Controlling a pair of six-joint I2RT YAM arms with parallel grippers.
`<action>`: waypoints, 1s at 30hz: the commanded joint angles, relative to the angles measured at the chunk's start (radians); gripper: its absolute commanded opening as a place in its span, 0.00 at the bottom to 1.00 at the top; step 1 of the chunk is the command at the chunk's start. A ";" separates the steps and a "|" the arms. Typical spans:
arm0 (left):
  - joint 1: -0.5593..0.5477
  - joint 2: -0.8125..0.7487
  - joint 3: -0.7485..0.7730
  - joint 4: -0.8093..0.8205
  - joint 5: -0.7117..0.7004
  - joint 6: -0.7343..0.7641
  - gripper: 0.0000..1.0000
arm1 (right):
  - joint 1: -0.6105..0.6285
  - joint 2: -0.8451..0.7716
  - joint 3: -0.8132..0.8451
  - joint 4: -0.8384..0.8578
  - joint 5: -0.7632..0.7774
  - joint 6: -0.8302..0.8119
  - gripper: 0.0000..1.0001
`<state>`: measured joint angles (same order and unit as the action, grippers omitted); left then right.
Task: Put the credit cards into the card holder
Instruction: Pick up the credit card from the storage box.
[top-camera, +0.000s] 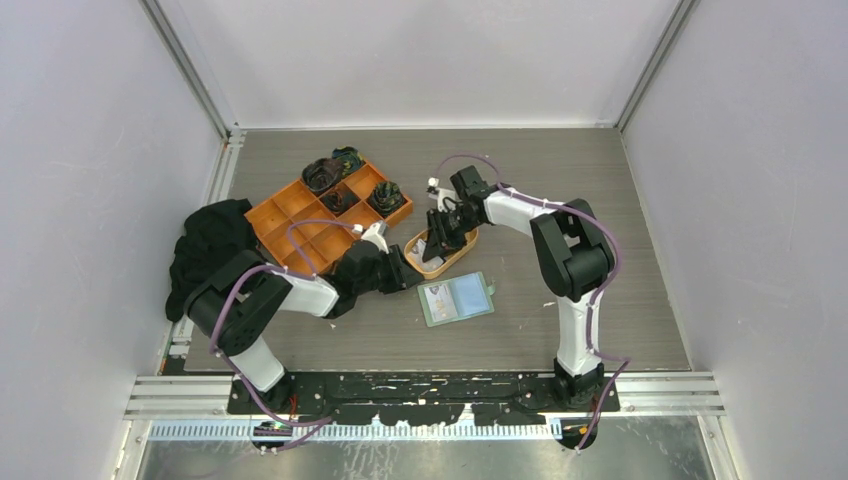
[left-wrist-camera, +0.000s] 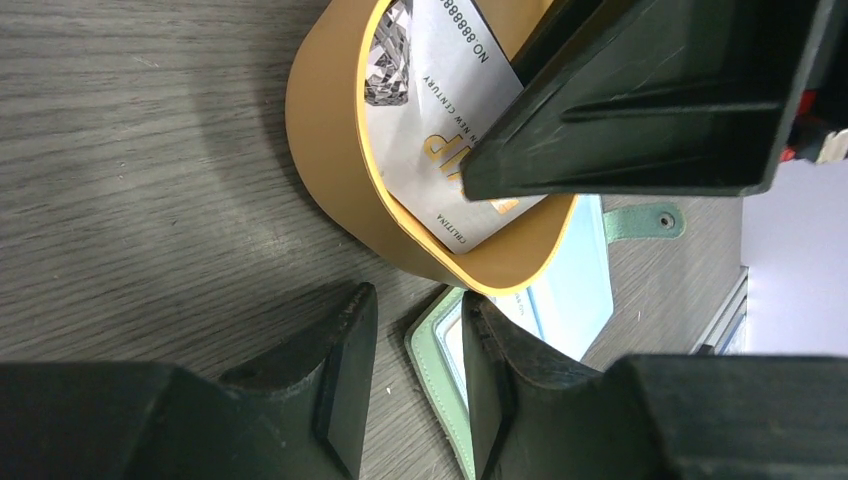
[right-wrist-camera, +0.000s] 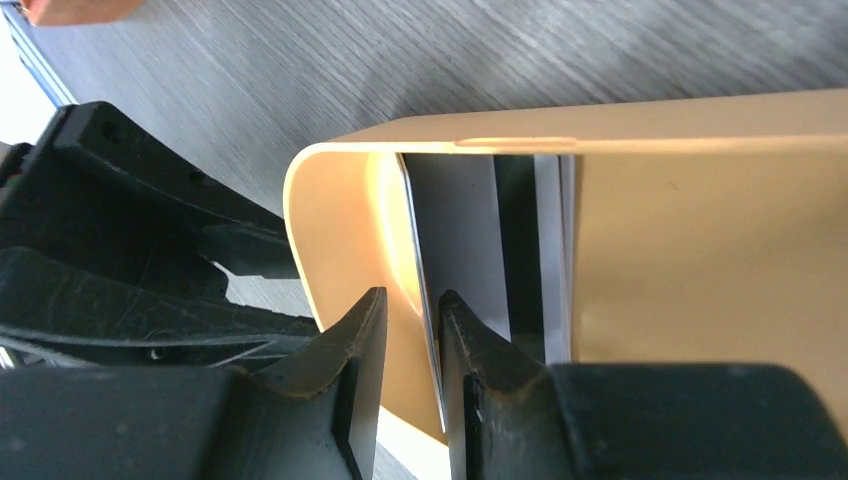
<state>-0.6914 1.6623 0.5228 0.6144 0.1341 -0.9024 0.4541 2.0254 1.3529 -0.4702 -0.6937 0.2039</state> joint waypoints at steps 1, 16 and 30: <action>0.006 0.012 0.018 0.008 0.019 0.035 0.39 | 0.044 0.017 0.059 -0.037 0.032 -0.039 0.32; 0.010 -0.151 -0.053 -0.035 0.003 0.066 0.43 | -0.033 -0.020 0.040 0.028 -0.121 0.054 0.23; 0.009 -0.313 -0.125 -0.097 0.005 0.068 0.43 | -0.079 0.009 0.031 0.061 -0.194 0.109 0.21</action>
<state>-0.6857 1.3979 0.4103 0.5117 0.1425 -0.8528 0.3935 2.0495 1.3727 -0.4397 -0.8433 0.2974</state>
